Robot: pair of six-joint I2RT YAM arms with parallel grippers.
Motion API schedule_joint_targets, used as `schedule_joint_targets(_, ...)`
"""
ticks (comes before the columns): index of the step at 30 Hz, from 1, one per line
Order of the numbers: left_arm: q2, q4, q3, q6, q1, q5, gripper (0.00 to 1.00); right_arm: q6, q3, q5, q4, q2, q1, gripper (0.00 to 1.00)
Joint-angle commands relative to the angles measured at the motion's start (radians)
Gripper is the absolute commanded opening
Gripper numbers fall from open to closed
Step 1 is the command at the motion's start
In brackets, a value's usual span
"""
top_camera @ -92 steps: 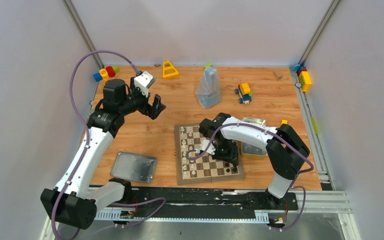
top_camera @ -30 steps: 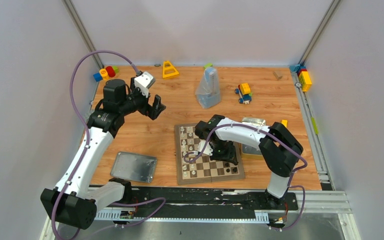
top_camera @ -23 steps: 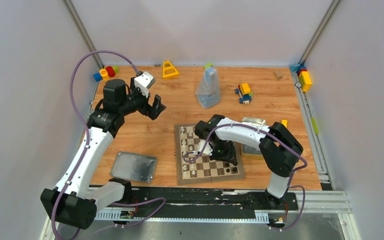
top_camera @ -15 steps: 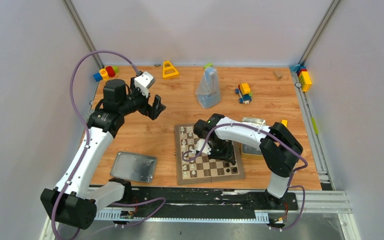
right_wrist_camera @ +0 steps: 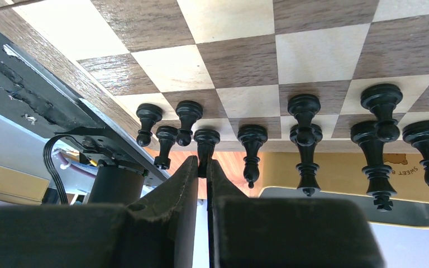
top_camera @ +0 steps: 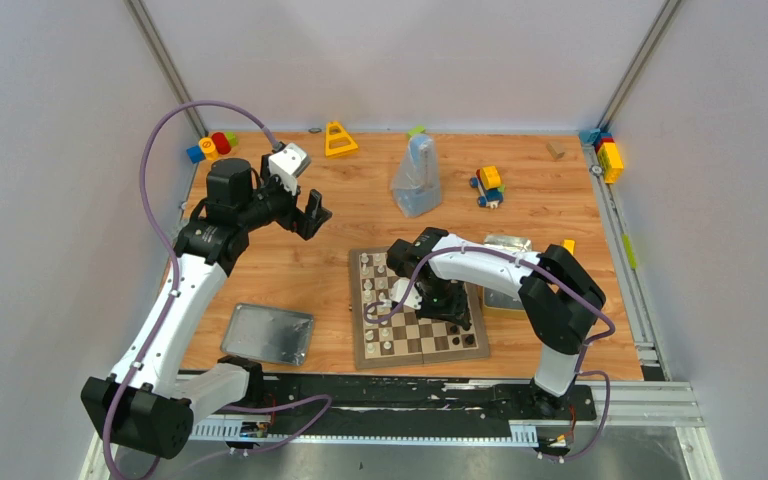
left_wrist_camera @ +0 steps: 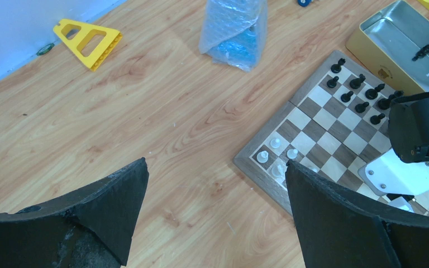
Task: Set up the chess pieces on the board
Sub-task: Place the chess piece on the chessboard.
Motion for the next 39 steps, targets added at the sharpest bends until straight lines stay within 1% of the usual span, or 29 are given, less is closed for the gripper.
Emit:
schedule_joint_targets(1, -0.023, 0.018, 0.011, 0.022, 0.007, 0.012, 1.0, 0.008, 0.007, 0.001, 0.011, 0.007, 0.007, 0.09)
schedule_joint_targets(22, -0.026, 0.016, 0.008, 0.027, 0.007, 0.012, 1.0, 0.012, -0.003, 0.01, 0.021, -0.004, 0.007, 0.21)
schedule_joint_targets(25, -0.026, 0.016, 0.006, 0.027, 0.007, 0.011, 1.0, 0.014, 0.013, 0.007, 0.013, -0.017, 0.008, 0.25)
schedule_joint_targets(33, -0.028, 0.019, 0.008, 0.024, 0.007, 0.01, 1.0, 0.023, 0.079, -0.022, 0.001, -0.103, -0.001, 0.29)
schedule_joint_targets(36, -0.027, 0.019, 0.011, 0.024, 0.007, 0.011, 1.0, 0.025, 0.112, -0.07, 0.001, -0.151, -0.032, 0.32)
schedule_joint_targets(39, -0.028, 0.016, 0.014, 0.024, 0.007, 0.01, 1.0, 0.028, 0.141, -0.116, 0.004, -0.21, -0.096, 0.34)
